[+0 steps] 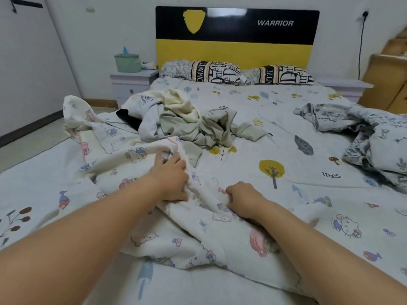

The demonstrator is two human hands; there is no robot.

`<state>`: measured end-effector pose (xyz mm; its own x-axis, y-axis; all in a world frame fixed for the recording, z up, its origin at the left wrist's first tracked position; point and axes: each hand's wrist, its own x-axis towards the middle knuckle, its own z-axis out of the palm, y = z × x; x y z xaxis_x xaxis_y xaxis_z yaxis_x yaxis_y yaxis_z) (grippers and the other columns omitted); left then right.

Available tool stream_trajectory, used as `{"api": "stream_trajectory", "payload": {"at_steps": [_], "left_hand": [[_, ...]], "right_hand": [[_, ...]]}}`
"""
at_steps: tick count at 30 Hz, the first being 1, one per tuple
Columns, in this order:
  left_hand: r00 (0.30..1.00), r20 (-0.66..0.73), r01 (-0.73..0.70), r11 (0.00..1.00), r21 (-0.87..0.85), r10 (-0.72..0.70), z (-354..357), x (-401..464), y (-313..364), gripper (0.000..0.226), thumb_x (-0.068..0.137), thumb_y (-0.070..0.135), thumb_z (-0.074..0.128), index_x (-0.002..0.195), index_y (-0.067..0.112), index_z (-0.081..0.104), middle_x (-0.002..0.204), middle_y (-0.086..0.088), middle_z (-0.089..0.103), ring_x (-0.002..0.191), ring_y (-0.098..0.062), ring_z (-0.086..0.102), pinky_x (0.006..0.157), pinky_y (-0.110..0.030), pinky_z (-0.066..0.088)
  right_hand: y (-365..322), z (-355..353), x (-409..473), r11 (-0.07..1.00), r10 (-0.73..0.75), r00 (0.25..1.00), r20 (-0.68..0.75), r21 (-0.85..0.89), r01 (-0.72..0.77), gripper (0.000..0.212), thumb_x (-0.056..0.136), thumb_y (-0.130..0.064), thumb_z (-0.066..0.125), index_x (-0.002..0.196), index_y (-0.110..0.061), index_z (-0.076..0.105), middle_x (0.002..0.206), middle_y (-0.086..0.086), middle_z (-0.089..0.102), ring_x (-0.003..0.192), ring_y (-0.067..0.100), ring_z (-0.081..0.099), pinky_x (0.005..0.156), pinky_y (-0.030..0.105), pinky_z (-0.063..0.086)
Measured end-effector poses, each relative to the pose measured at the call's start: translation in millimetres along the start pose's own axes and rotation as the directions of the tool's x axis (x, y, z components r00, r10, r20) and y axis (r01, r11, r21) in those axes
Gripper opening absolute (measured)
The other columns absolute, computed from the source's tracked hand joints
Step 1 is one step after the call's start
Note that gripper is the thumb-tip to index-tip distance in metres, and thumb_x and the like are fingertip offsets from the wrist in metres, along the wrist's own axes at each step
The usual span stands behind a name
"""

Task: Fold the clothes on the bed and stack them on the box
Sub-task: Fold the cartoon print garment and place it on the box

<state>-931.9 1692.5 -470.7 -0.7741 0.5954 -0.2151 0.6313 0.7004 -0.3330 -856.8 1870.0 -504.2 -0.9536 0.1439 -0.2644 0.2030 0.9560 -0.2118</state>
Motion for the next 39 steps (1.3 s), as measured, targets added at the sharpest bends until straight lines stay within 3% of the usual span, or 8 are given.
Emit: {"api": "stream_trajectory", "payload": {"at_steps": [5,9,16,19,22,28,34,39], "left_hand": [[0.973,0.063,0.224,0.973,-0.058,-0.22,-16.0,-16.2,-16.7,0.035,0.088,0.053,0.042,0.085,0.021,0.055,0.097,0.001,0.058,0.099,-0.021,0.051,0.107,-0.053,0.025],[0.918,0.261,0.336,0.934,-0.12,-0.297,-31.6,-29.5,-38.9,0.088,0.081,0.077,0.031,0.144,0.015,0.027,0.129,-0.007,0.054,0.112,-0.026,0.055,0.09,-0.033,0.043],[0.85,-0.146,0.46,0.848,-0.264,-0.506,-3.8,-46.3,-86.9,0.04,0.095,0.029,0.041,0.135,0.024,0.036,0.142,-0.011,0.031,0.13,-0.033,0.031,0.097,-0.047,0.037],[0.87,0.046,0.487,0.843,-0.226,-0.49,24.5,-52.5,-113.0,0.053,0.09,0.026,0.048,0.14,0.033,0.029,0.154,-0.004,0.014,0.141,-0.032,0.012,0.108,-0.054,0.024],[0.875,0.173,0.483,0.796,-0.365,-0.452,53.9,-55.3,-127.4,0.058,0.089,0.034,0.055,0.14,0.025,0.031,0.135,-0.01,0.042,0.124,-0.031,0.041,0.101,-0.042,0.038],[0.865,0.009,0.466,0.795,-0.389,-0.502,64.3,-71.8,-131.9,0.013,0.09,0.027,0.052,0.081,0.024,0.044,0.087,0.003,0.051,0.091,-0.021,0.051,0.071,-0.029,0.035],[0.824,-0.132,0.484,0.805,-0.344,-0.551,40.6,-97.6,-149.5,0.023,0.086,0.028,0.052,0.068,0.015,0.054,0.084,-0.004,0.051,0.083,-0.023,0.05,0.063,-0.03,0.037],[0.815,-0.001,0.522,0.735,-0.433,-0.579,0.9,-137.8,-175.6,0.025,0.089,0.024,0.051,0.069,0.008,0.051,0.07,-0.008,0.053,0.067,-0.023,0.047,0.054,-0.029,0.031]], "right_hand": [[-4.2,-18.3,-9.6,0.965,0.006,0.956,-0.292,0.252,0.071,0.027,0.093,-0.026,0.05,0.069,-0.017,0.04,0.091,0.007,0.056,0.089,0.027,0.052,0.066,0.03,0.033],[-12.2,-29.4,-9.6,0.907,0.114,0.844,-0.524,0.402,0.127,0.014,0.095,-0.025,0.046,0.094,-0.014,0.053,0.095,0.009,0.063,0.085,0.029,0.056,0.064,0.033,0.04],[-28.0,-11.3,-12.4,0.997,0.058,0.948,-0.312,0.065,-0.04,0.039,0.096,-0.027,0.044,0.132,-0.016,0.037,0.129,0.009,0.044,0.12,0.028,0.038,0.091,0.037,0.035],[-45.2,-11.8,-29.4,0.991,-0.067,0.902,-0.425,0.078,0.111,0.039,0.096,-0.024,0.04,0.135,-0.018,0.037,0.13,0.005,0.041,0.12,0.024,0.035,0.095,0.035,0.033],[-68.8,-4.9,-48.0,0.96,-0.208,0.874,-0.44,0.079,0.268,0.037,0.097,-0.024,0.04,0.133,-0.019,0.04,0.128,0.003,0.042,0.12,0.022,0.036,0.099,0.033,0.033],[-137.8,33.4,-74.9,0.825,-0.52,0.642,-0.563,-0.136,0.549,0.034,0.069,-0.036,0.037,0.076,-0.023,0.068,0.077,-0.003,0.059,0.07,0.017,0.058,0.057,0.021,0.049],[-181.6,72.6,-79.0,0.822,-0.554,0.81,-0.194,-0.279,0.496,0.06,0.025,-0.064,0.078,0.071,-0.028,0.068,0.066,-0.009,0.06,0.06,0.01,0.057,0.052,0.016,0.04],[-182.6,45.2,-96.9,0.819,-0.565,0.769,-0.298,-0.091,0.567,0.013,0.084,-0.011,0.057,0.097,-0.01,0.056,0.092,0.015,0.064,0.082,0.033,0.06,0.059,0.033,0.03]]}}
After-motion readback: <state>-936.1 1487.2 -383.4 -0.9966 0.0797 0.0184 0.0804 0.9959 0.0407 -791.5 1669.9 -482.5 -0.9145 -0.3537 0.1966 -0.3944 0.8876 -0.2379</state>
